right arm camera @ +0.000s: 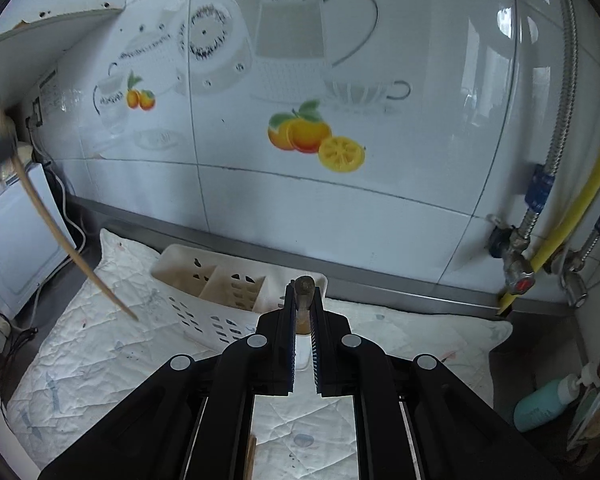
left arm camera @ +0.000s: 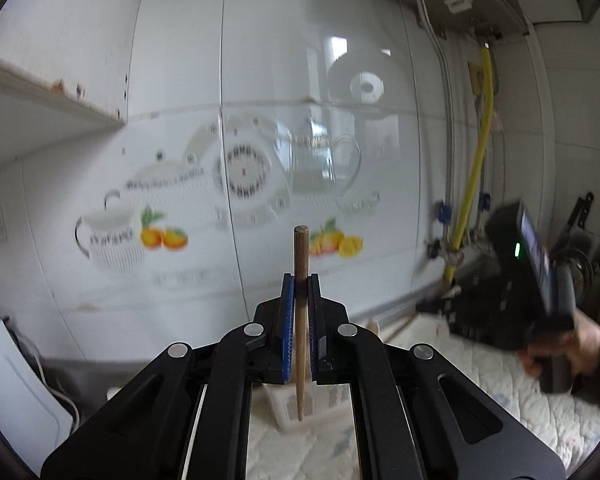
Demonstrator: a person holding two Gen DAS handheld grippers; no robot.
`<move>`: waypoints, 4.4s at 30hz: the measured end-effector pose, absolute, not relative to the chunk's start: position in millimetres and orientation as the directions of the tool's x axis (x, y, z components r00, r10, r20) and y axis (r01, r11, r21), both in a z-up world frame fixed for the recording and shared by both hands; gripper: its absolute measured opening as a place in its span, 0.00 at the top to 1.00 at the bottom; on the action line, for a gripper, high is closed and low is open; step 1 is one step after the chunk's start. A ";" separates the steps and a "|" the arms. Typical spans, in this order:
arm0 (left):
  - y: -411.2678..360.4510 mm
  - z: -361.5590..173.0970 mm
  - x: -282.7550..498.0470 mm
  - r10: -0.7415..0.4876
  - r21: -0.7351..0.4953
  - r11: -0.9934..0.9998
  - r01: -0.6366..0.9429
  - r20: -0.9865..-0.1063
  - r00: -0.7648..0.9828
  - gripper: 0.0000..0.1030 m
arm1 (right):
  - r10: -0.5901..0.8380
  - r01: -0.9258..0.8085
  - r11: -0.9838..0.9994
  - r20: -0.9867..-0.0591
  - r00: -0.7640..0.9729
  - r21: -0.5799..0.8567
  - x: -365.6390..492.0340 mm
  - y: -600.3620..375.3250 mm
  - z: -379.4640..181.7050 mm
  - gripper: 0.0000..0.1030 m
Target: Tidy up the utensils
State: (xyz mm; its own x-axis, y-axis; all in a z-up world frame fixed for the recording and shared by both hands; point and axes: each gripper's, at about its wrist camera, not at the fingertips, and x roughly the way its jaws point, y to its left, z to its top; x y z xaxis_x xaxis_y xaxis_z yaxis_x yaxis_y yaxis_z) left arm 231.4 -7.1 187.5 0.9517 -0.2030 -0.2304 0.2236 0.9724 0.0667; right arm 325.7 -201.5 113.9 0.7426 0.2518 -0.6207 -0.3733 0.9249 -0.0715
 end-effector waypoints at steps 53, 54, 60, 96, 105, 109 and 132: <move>18.4 -6.9 72.9 -0.169 -0.004 0.981 0.196 -0.521 0.836 0.08 | 0.248 -0.309 0.951 -0.631 0.735 0.014 65.1 -243.9 -43.9 0.78; 17.3 -14.2 70.2 -0.166 0.002 0.980 0.197 -0.536 0.828 0.08 | 0.247 -0.306 0.952 -0.634 0.733 0.018 62.4 -244.8 -48.1 0.78; 13.4 -56.9 65.9 -0.150 0.049 0.971 0.236 -0.643 0.751 0.18 | 0.255 -0.292 0.955 -0.650 0.715 0.054 58.7 -250.2 -59.6 0.78; -7.3 -98.2 81.4 -0.118 0.118 0.949 0.292 -0.727 0.676 0.70 | 0.265 -0.272 0.957 -0.675 0.688 0.098 57.9 -254.7 -81.0 0.78; -9.0 -102.4 82.2 -0.173 0.054 0.952 0.303 -0.718 0.674 0.82 | 0.261 -0.264 0.959 -0.689 0.676 0.105 64.1 -255.3 -89.3 0.89; -12.7 -103.7 84.3 -0.158 0.071 0.950 0.303 -0.728 0.667 0.82 | 0.263 -0.264 0.958 -0.696 0.668 0.108 66.5 -255.2 -94.2 0.89; -4.6 -86.6 83.2 -0.209 -0.041 0.968 0.248 -0.683 0.700 0.94 | 0.250 -0.279 0.959 -0.615 0.748 0.051 53.6 -251.4 -56.8 0.94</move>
State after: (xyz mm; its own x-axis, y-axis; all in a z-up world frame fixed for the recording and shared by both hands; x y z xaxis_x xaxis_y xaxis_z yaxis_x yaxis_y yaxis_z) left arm 83.2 -4.6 -86.6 0.6998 -0.2087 -0.6831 0.2481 0.9678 -0.0415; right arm 53.6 -251.4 -56.8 0.7481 0.2499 -0.6147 -0.2786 0.9591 0.0509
